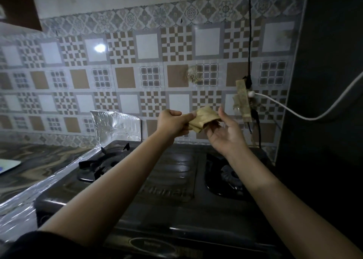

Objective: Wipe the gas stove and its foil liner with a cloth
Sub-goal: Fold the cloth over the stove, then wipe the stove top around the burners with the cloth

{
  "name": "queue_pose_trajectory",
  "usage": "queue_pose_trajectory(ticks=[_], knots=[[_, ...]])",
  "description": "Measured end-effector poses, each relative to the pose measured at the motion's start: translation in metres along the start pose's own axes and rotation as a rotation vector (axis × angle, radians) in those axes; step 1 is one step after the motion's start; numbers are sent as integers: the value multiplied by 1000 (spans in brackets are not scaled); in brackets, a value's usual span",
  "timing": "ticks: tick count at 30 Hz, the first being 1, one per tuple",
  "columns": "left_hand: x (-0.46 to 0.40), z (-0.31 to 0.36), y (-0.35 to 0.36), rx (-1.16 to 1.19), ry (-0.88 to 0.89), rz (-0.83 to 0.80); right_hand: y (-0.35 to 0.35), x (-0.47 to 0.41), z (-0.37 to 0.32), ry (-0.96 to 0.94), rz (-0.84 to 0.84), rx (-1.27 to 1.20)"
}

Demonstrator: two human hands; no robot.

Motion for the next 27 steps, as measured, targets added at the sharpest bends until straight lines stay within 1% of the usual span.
queue_pose_trajectory(ticks=[3, 7, 11, 13, 14, 16, 17, 19, 21, 23, 24, 25, 27], knots=[[15, -11, -4, -48, -13, 24, 4, 2, 23, 74, -40, 107], [19, -22, -30, -183, 15, 100, -2, -8, 49, 163, -14, 261], [22, -42, -54, -463, 5, 101, -9, -21, 68, 277, 21, 455], [27, -57, -67, -567, -25, 94, -17, -29, 83, 342, 46, 547], [30, -66, -71, -627, -43, 76, -22, -35, 89, 356, 74, 595], [39, -84, -82, -816, -96, 40, -34, -55, 99, 352, 137, 725], [46, -94, -89, -930, -143, 37, -39, -67, 99, 322, 167, 820], [67, -112, -108, -1130, -282, 70, -50, -93, 88, 185, 249, 1059], [93, -129, -126, -1236, -470, 72, -50, -113, 70, 10, 291, 1436], [119, -142, -138, -1253, -642, 46, -45, -129, 65, -105, 204, 1767], [129, -149, -144, -1239, -714, 37, -47, -137, 68, -118, 146, 1901], [137, -154, -149, -1226, -772, 25, -52, -142, 74, -94, 86, 2038], [147, -165, -155, -1229, -858, -22, -68, -146, 96, 51, -64, 2304]])
Point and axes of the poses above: each hand's wrist, its own x-axis away from the middle knuckle, its own y-axis out of the palm, z = x × y, the point moved 9 cm from there along -x, towards the middle knuckle, and after that the axes turned 1 degree about x, right-handed, at the moved point
